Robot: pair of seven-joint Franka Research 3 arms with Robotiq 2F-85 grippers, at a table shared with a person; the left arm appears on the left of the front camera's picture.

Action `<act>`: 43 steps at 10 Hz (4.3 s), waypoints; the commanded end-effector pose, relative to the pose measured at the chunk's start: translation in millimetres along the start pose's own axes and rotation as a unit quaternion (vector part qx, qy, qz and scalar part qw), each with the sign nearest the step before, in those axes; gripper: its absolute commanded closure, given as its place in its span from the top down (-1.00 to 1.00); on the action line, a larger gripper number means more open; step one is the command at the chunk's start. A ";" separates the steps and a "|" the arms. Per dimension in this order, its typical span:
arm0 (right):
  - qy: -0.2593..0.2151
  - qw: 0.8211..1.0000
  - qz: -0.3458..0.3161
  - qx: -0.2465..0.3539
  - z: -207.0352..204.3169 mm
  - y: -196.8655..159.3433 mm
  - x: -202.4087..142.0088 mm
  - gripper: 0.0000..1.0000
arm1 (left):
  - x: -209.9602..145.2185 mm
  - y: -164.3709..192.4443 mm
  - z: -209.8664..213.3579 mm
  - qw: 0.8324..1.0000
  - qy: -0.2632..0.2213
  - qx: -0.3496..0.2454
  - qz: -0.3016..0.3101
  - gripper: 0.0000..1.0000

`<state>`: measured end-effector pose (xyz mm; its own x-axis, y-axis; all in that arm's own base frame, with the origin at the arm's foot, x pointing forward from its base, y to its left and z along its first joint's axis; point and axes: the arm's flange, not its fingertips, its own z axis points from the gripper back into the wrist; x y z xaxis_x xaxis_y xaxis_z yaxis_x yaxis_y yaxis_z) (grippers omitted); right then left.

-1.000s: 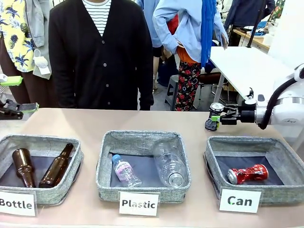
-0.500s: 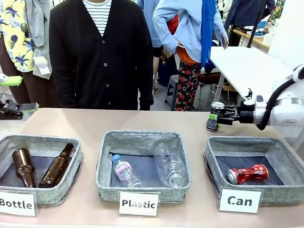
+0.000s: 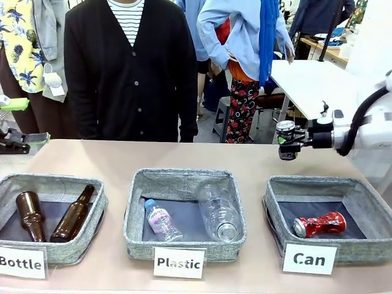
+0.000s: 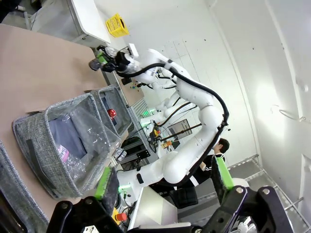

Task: Sort the can waste into the basket.
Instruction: Pick up the can waste from the table and place it in the right Fabric basket.

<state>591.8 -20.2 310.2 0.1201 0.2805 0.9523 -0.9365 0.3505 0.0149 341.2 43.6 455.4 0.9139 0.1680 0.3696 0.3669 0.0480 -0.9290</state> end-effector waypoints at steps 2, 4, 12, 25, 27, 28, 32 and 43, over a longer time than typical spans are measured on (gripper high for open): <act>0.140 0.990 -0.021 0.016 39.1 76.7 77.4 -1.00 | -0.4 -3.2 0.4 1.000 0.002 -0.004 0.000 1.00; 0.225 0.973 0.036 0.046 57.4 132.8 103.3 -1.00 | -0.4 -3.2 0.4 1.000 0.002 -0.004 0.000 1.00; 0.523 0.798 0.152 0.259 61.9 212.2 77.7 -0.27 | -0.4 -3.2 0.4 1.000 0.002 -0.004 0.000 1.00; 0.344 0.933 -0.082 0.065 58.7 201.9 82.6 1.00 | -0.4 -3.2 0.4 1.000 0.002 -0.004 0.000 1.00; 0.165 0.962 -0.210 0.054 73.7 188.1 94.5 1.00 | -0.4 -3.2 0.4 1.000 0.002 -0.004 0.000 1.00; 0.086 0.971 -0.208 0.077 74.7 175.0 103.4 1.00 | -0.4 -3.2 0.4 1.000 0.002 -0.004 0.000 1.00; -0.050 0.925 -0.371 0.055 60.9 173.1 110.1 1.00 | -0.4 -3.2 0.4 1.000 0.002 -0.004 0.000 1.00; -0.038 0.930 -0.361 0.064 63.8 167.0 106.0 1.00 | -0.4 -3.2 0.4 1.000 0.002 -0.004 0.000 1.00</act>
<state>425.0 13.7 430.9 0.7267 -0.0715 0.6832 -0.6331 0.3161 0.7066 341.0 44.1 455.4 0.9137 0.1691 0.3695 0.3668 0.0481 -0.9291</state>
